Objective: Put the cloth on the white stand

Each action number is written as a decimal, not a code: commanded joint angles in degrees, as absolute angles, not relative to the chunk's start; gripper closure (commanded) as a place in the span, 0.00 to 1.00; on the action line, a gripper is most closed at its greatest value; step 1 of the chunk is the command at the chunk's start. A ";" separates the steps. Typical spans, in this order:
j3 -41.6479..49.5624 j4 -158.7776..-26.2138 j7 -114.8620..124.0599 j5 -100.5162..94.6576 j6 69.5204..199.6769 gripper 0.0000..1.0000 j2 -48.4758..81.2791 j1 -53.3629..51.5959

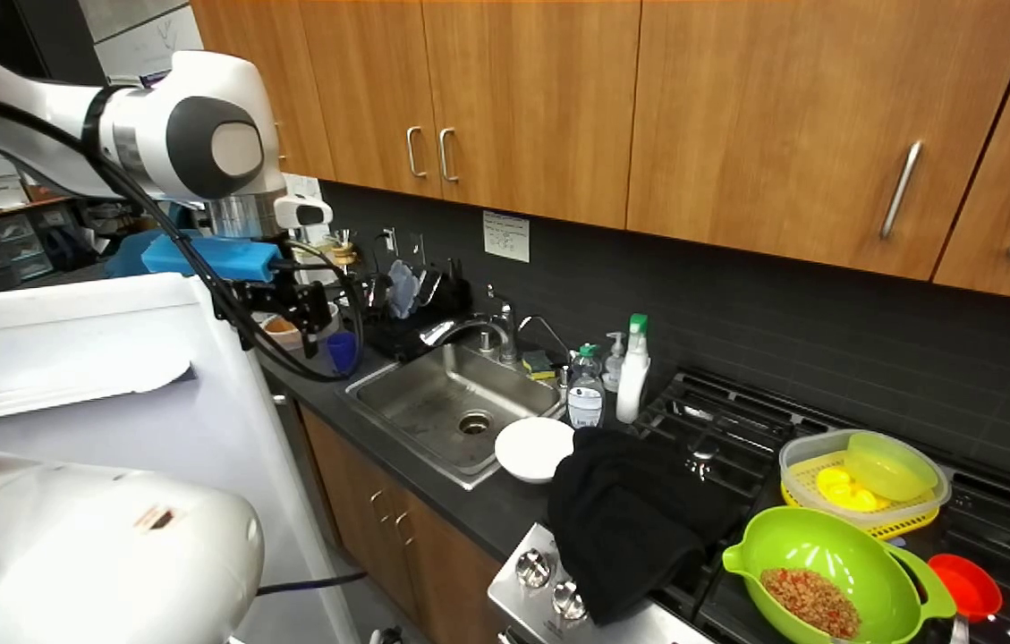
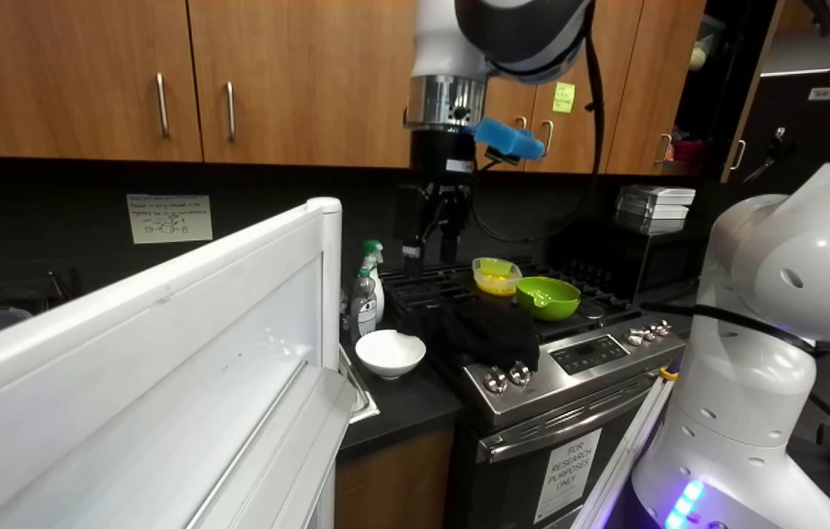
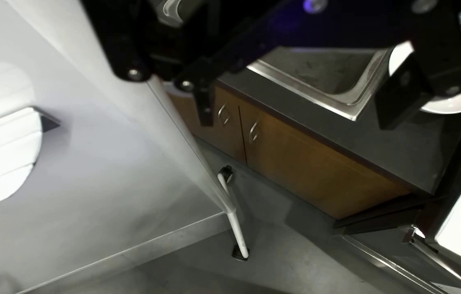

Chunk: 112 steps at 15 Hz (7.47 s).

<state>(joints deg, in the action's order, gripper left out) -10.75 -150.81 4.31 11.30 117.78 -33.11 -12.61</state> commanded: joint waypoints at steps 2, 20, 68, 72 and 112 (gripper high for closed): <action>-10.64 -150.73 4.38 11.21 117.68 0.00 -33.09 -12.72; -18.24 -136.35 5.18 12.46 131.14 0.00 -11.69 -18.29; -0.01 -142.86 19.97 -3.63 130.57 0.00 -5.12 1.96; 1.57 -142.53 20.87 -7.45 130.69 0.00 -5.86 3.81; 11.48 -131.12 8.65 -5.27 145.80 0.00 18.79 10.17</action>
